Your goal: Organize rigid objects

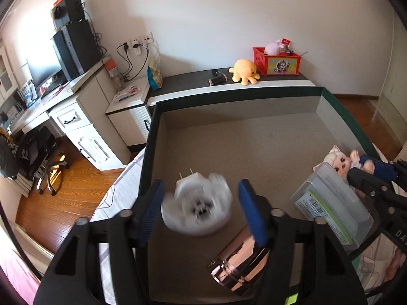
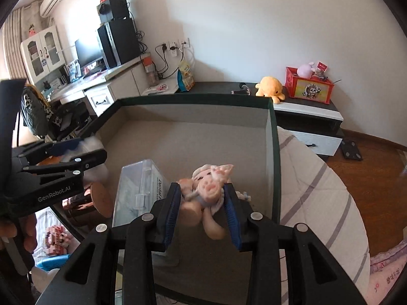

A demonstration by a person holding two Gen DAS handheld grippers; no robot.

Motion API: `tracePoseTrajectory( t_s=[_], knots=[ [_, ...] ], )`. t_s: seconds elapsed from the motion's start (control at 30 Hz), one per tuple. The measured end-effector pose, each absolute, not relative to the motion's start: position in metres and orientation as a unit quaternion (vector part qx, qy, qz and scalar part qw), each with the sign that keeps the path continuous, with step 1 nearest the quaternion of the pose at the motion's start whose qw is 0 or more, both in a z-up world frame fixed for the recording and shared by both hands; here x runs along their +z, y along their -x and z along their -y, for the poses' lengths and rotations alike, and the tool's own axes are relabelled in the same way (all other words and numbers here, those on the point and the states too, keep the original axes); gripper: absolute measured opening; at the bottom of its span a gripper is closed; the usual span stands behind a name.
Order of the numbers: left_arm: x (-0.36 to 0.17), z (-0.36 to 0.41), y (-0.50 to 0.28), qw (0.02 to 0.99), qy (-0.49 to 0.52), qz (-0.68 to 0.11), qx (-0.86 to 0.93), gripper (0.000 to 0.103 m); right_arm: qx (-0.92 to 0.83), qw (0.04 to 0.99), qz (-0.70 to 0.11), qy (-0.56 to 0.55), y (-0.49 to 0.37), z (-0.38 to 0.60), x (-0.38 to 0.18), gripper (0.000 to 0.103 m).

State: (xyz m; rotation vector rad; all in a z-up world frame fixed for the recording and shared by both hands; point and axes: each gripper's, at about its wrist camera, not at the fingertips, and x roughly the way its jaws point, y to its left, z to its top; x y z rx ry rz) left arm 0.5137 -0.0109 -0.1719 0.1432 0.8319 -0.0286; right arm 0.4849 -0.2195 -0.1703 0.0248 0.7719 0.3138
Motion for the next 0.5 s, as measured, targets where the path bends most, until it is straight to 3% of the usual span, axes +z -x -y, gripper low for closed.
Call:
tracePoseTrajectory(
  t_s=[0.07,0.13,0.3,0.5],
  knots=[
    [-0.164,0.005,-0.503,0.919,-0.061,-0.39,-0.01,0.086,0.15,0.917,-0.369,-0.014,-0.478,0.221,-0.162,0.041],
    [-0.153,0.001,-0.486,0.927,-0.056,-0.372,-0.006,0.087,0.148,0.922,-0.356,-0.017,-0.466,0.223,-0.152,0.057],
    [-0.115,-0.004,-0.416,0.954,-0.051,-0.296,0.015,0.101,0.142,0.939,-0.312,-0.022,-0.415,0.224,-0.116,0.082],
    [-0.078,-0.01,-0.316,0.975,-0.042,-0.215,0.048,0.103,0.139,0.959,-0.245,-0.03,-0.329,0.22,-0.074,0.085]
  ],
)
